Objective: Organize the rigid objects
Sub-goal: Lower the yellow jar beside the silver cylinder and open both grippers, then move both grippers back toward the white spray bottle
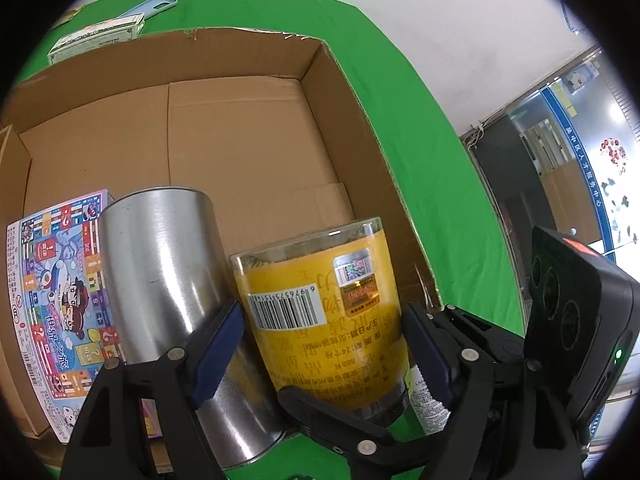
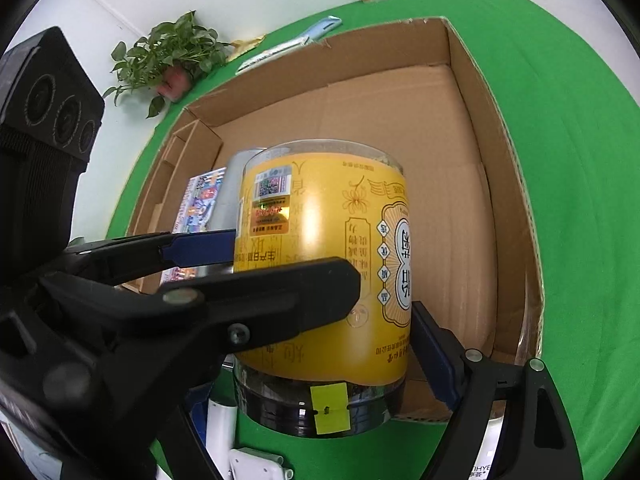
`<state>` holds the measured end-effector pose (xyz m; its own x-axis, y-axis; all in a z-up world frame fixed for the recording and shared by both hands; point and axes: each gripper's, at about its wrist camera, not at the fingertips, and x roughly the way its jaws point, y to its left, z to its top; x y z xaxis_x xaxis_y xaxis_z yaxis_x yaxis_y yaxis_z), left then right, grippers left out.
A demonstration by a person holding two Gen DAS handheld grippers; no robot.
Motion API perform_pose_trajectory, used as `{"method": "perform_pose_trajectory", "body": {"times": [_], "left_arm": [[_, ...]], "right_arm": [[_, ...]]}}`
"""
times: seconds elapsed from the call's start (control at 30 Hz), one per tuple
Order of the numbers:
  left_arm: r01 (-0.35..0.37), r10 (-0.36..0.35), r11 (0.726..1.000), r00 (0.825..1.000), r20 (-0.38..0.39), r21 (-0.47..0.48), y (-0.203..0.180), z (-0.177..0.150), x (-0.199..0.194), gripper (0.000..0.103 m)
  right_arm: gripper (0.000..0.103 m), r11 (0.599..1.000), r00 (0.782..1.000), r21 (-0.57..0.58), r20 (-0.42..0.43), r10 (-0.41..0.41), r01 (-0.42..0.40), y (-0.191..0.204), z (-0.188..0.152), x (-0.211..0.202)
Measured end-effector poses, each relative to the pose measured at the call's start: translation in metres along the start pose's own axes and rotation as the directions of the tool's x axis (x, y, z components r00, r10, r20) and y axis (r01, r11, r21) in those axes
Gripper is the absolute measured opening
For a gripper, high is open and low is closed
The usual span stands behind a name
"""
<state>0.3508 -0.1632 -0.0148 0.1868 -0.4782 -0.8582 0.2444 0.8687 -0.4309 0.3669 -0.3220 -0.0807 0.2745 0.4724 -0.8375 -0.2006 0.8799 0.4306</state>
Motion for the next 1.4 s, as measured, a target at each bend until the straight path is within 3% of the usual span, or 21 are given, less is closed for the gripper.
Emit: {"method": "perform_pose_trajectory", "body": {"times": [0.23, 0.37, 0.43, 0.47, 0.5, 0.6, 0.7, 0.8, 0.9, 0.97, 1.03, 1.1, 1.17, 1.2, 1.23, 1.3, 1.37, 1.4], "left_arm": [[-0.013, 0.013, 1.000, 1.000, -0.012, 0.002, -0.004, 0.000, 0.001, 0.079], [-0.063, 0.064, 0.998, 0.998, -0.026, 0.022, -0.011, 0.001, 0.007, 0.076], [-0.061, 0.062, 0.998, 0.996, -0.067, 0.021, -0.013, 0.000, 0.015, 0.065], [-0.065, 0.067, 0.998, 0.995, -0.078, 0.022, -0.015, -0.002, 0.018, 0.065], [-0.076, 0.077, 0.997, 0.994, -0.075, 0.027, -0.016, -0.003, 0.018, 0.064], [-0.092, 0.093, 0.996, 0.993, -0.075, 0.017, -0.015, -0.006, 0.011, 0.064], [-0.121, 0.121, 0.993, 0.993, -0.003, -0.002, -0.012, -0.008, -0.011, 0.064], [-0.111, 0.111, 0.994, 0.986, 0.125, -0.008, -0.012, -0.019, -0.048, 0.064], [-0.146, 0.139, 0.989, 0.939, 0.314, 0.001, -0.021, -0.046, -0.093, 0.066], [-0.217, 0.196, 0.976, 0.881, 0.431, -0.001, -0.027, -0.071, -0.117, 0.068], [-0.355, 0.316, 0.934, 0.781, 0.539, -0.034, -0.032, -0.101, -0.134, 0.080], [-0.481, 0.438, 0.868, 0.633, 0.638, -0.119, -0.034, -0.140, -0.148, 0.086], [-0.538, 0.491, 0.826, 0.534, 0.689, -0.172, -0.034, -0.168, -0.151, 0.087], [-0.550, 0.502, 0.815, 0.516, 0.694, -0.181, -0.036, -0.179, -0.149, 0.087], [-0.551, 0.506, 0.814, 0.517, 0.691, -0.184, -0.036, -0.191, -0.147, 0.087], [-0.525, 0.497, 0.830, 0.541, 0.678, -0.189, -0.035, -0.204, -0.144, 0.087], [-0.485, 0.457, 0.859, 0.587, 0.668, -0.162, -0.036, -0.217, -0.137, 0.087], [-0.484, 0.450, 0.862, 0.596, 0.665, -0.150, -0.042, -0.222, -0.134, 0.087]], "right_arm": [[0.085, 0.999, 0.999, -0.026, -0.044, -0.027, 0.026, 0.006, 0.003, -0.002], [0.083, 0.996, 1.000, -0.088, 0.002, 0.011, -0.011, 0.008, -0.002, -0.034], [0.069, 0.997, 1.000, -0.074, 0.008, -0.011, 0.011, 0.003, -0.003, -0.034], [0.061, 0.998, 1.000, -0.057, -0.018, -0.010, 0.009, 0.000, -0.003, -0.026], [0.059, 0.999, 0.999, -0.042, -0.027, -0.029, 0.028, -0.004, -0.003, -0.018], [0.058, 1.000, 1.000, 0.001, 0.007, 0.021, -0.021, -0.013, -0.006, -0.010], [0.057, 1.000, 1.000, -0.017, 0.022, 0.012, -0.012, -0.007, -0.010, -0.006], [0.058, 0.999, 1.000, -0.044, 0.015, -0.020, 0.021, 0.002, -0.013, -0.003], [0.070, 0.998, 1.000, -0.061, -0.002, -0.021, 0.021, 0.009, -0.015, 0.000], [0.080, 0.996, 1.000, -0.092, 0.019, -0.014, 0.015, 0.020, -0.025, -0.012], [0.092, 0.985, 0.987, -0.134, 0.131, -0.088, 0.105, 0.035, -0.043, -0.035], [0.097, 0.974, 0.952, -0.114, 0.261, -0.162, 0.197, 0.046, -0.063, -0.057], [0.100, 0.967, 0.908, -0.088, 0.371, -0.192, 0.240, 0.058, -0.090, -0.078], [0.103, 0.963, 0.894, -0.092, 0.404, -0.195, 0.252, 0.063, -0.100, -0.084], [0.102, 0.953, 0.869, -0.102, 0.446, -0.214, 0.287, 0.070, -0.116, -0.090], [0.102, 0.930, 0.831, -0.114, 0.496, -0.253, 0.351, 0.083, -0.135, -0.093], [0.102, 0.920, 0.819, -0.127, 0.512, -0.260, 0.371, 0.090, -0.153, -0.095], [0.102, 0.916, 0.816, -0.136, 0.516, -0.260, 0.377, 0.093, -0.160, -0.097]]}}
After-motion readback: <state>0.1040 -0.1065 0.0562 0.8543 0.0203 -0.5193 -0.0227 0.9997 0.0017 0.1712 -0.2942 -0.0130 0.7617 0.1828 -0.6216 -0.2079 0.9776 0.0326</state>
